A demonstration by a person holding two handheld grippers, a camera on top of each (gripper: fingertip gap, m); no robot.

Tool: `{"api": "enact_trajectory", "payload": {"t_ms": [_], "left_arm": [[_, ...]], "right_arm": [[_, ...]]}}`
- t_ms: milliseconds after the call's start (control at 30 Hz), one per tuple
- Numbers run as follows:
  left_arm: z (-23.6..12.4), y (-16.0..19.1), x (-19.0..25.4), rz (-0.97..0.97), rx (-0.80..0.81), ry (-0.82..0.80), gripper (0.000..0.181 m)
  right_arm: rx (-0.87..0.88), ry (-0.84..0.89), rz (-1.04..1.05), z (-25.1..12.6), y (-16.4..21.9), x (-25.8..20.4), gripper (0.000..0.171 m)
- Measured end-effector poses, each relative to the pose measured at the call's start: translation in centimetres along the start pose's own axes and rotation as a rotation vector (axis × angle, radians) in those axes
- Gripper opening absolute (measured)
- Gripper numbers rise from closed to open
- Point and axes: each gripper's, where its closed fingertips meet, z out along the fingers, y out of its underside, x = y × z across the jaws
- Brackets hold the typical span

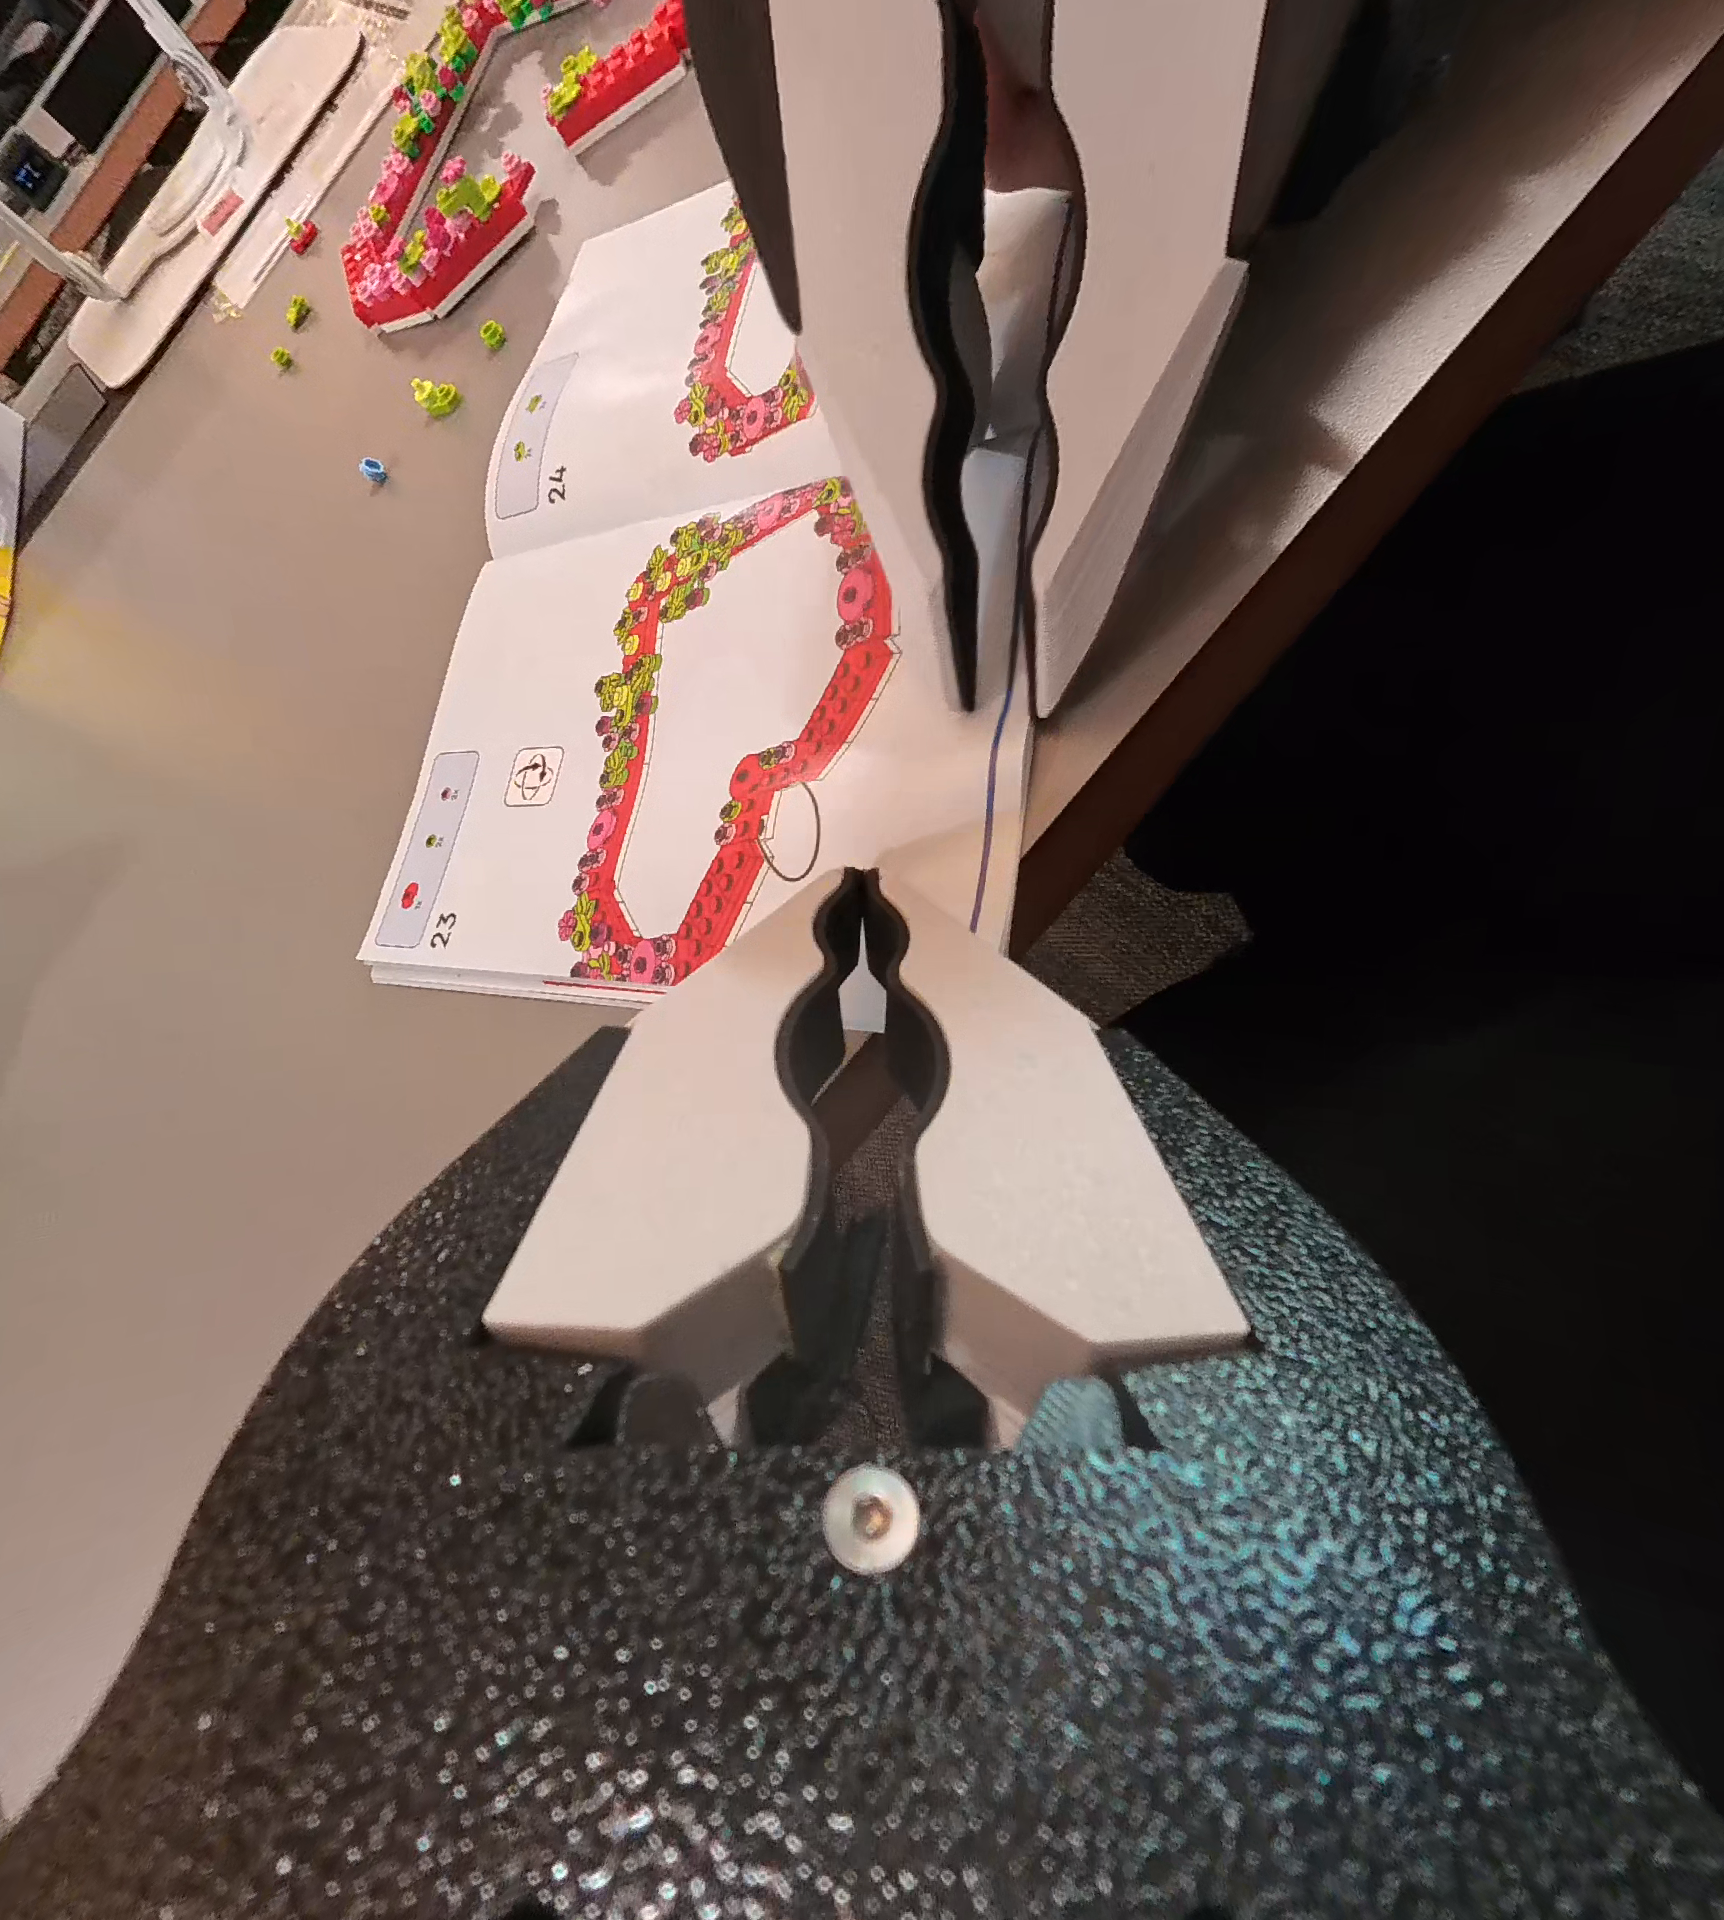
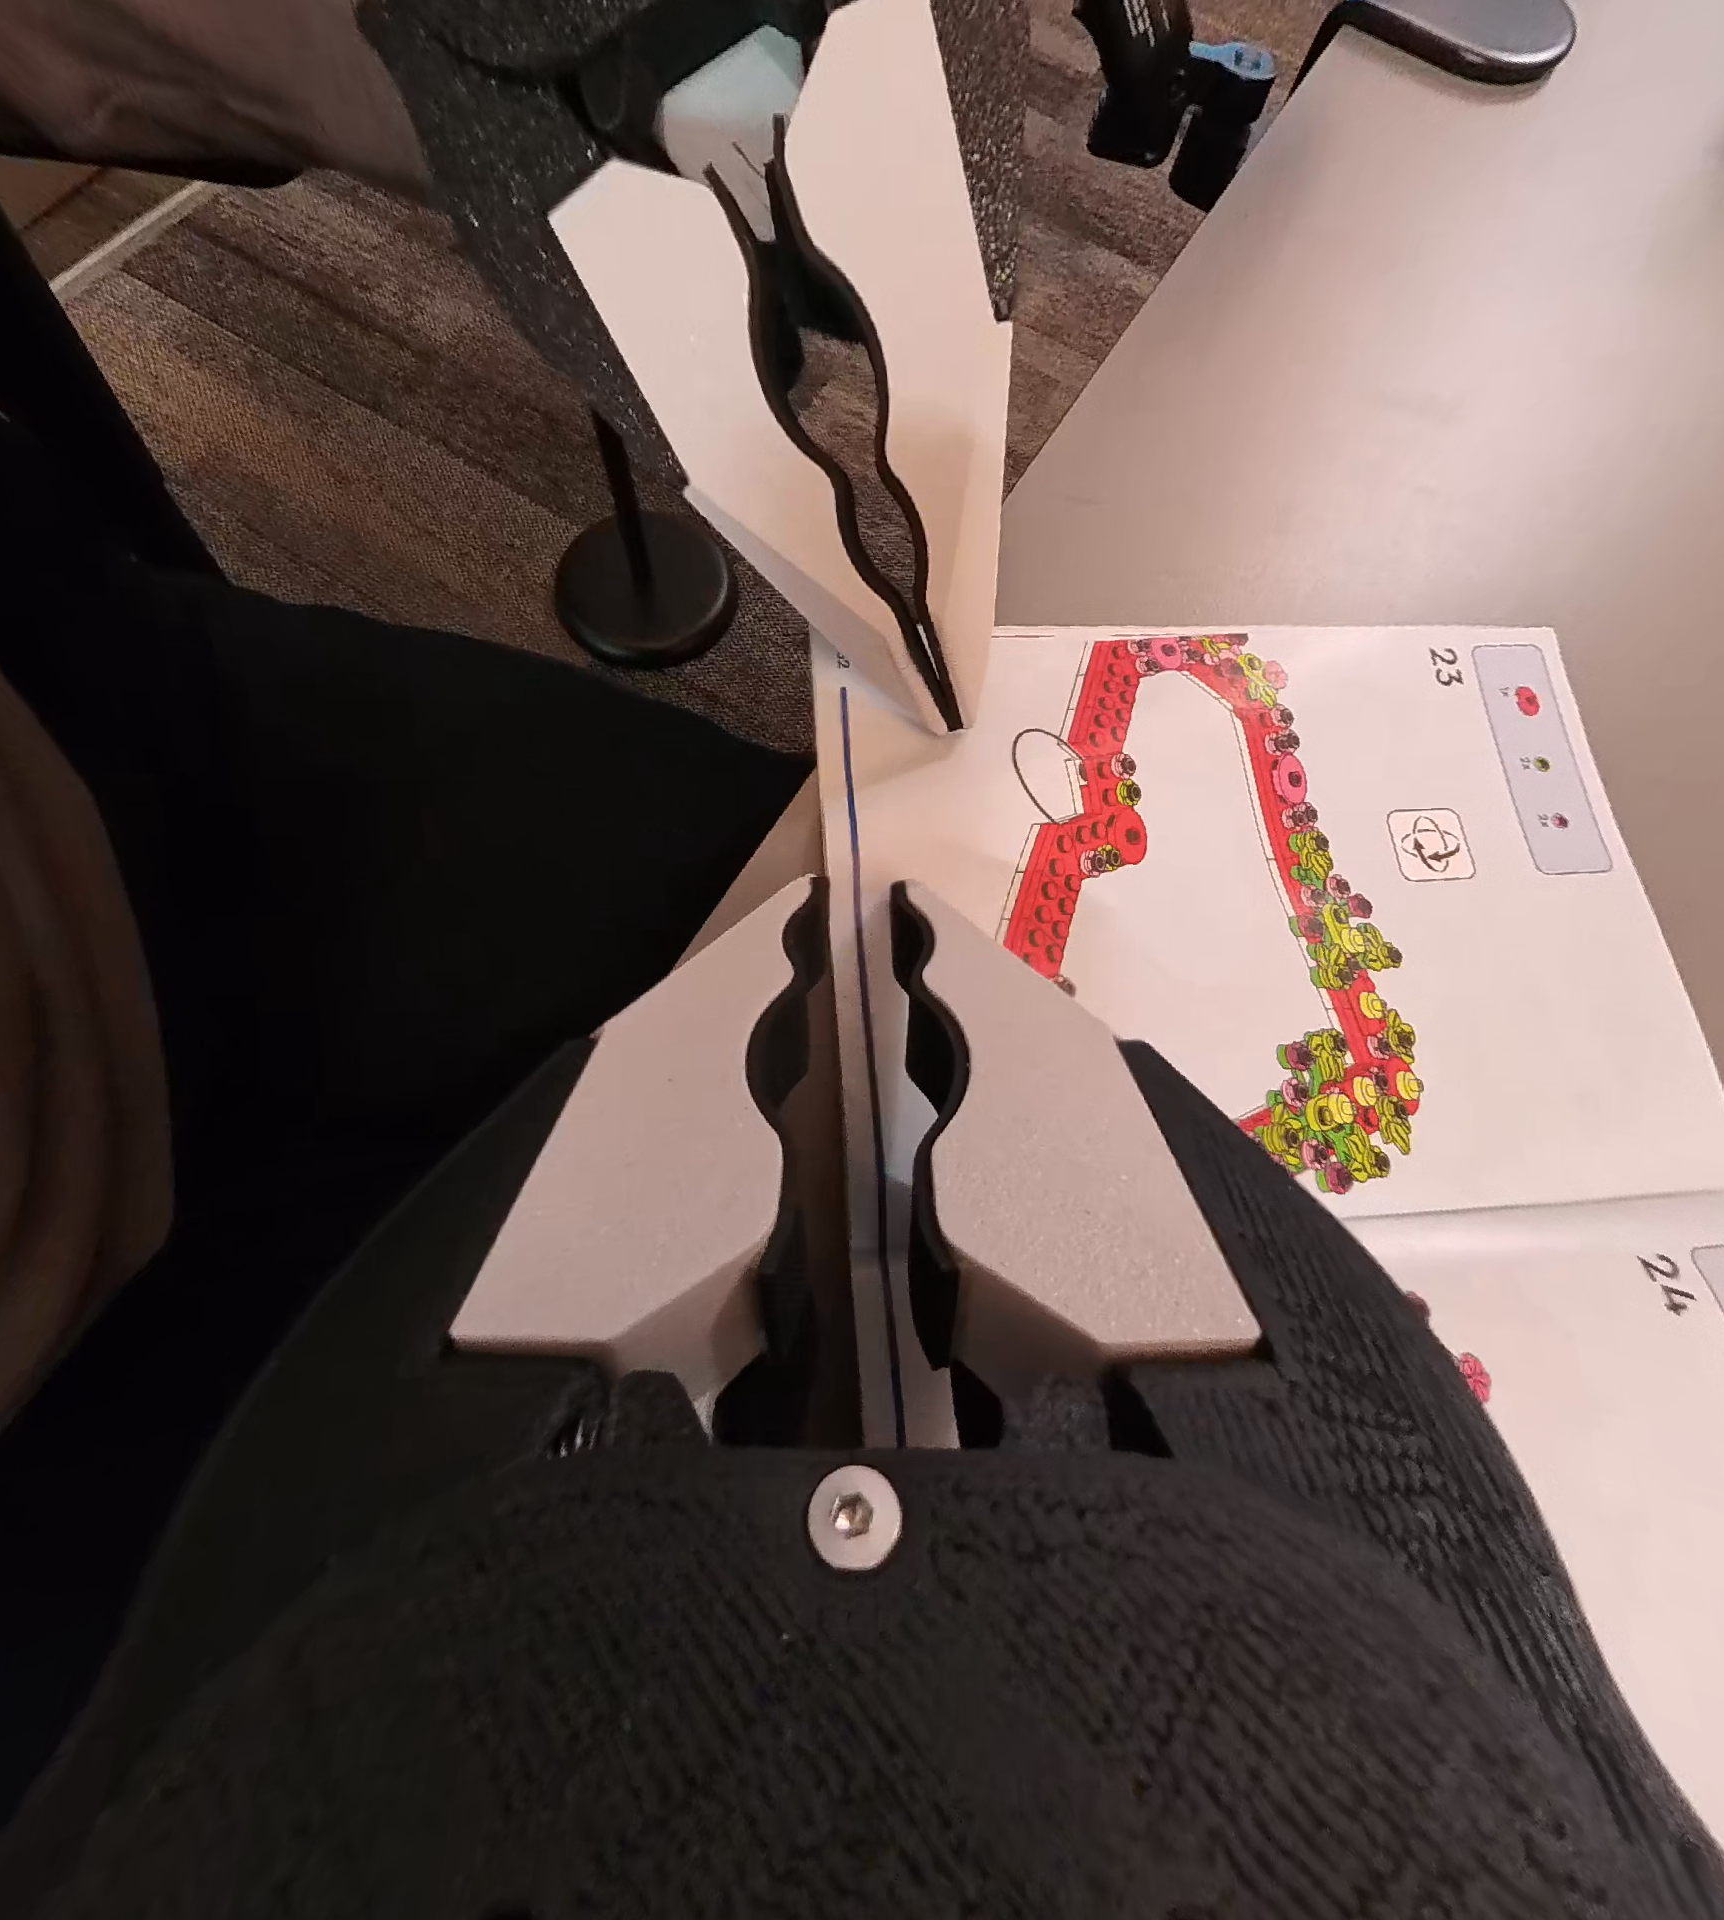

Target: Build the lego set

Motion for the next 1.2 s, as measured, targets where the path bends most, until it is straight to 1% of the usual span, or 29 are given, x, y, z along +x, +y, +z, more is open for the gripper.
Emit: {"api": "enact_trajectory", "payload": {"t_ms": [300, 400, 533, 633, 700, 800, 967, 1067, 1200], "left_arm": [[0.0, -0.1, 0.0, -0.023, -0.001, 0.015, 0.000], [-0.2, -0.4, -0.2, -0.098, 0.039, 0.040, 0.000], [-1.6, -1.6, -1.6, -0.152, 0.131, 0.007, 0.000], [-2.6, -1.9, -2.2, -0.177, 0.173, -0.003, 0.000], [-3.0, -1.7, -2.2, -0.174, 0.174, 0.001, 0.000], [-3.1, -1.0, -2.1, -0.177, 0.148, 0.002, 0.003], [-2.9, -1.3, -2.1, -0.187, 0.162, -0.007, 0.003], [-2.6, -1.9, -2.0, -0.226, 0.180, 0.002, 0.005], [-2.0, -3.5, -1.5, -0.296, 0.246, 0.058, 0.011]], "right_arm": [[0.004, -0.028, 0.008, 0.0, -0.1, -0.4, 0.001], [0.004, -0.025, 0.013, 0.0, -0.1, -0.4, 0.000], [0.015, -0.023, 0.027, -0.1, -0.2, -0.3, 0.000], [0.064, -0.013, 0.056, -0.6, -0.8, -0.1, 0.000], [0.107, -0.015, 0.090, -1.0, -1.3, 0.1, 0.000], [0.158, -0.010, 0.129, -1.6, -1.7, 0.4, 0.000], [0.233, 0.019, 0.189, -2.9, -2.1, 1.2, 0.000], [0.272, 0.078, 0.196, -4.1, -2.3, 2.0, 0.000], [0.292, 0.105, 0.198, -4.8, -2.3, 2.4, 0.000]]}}
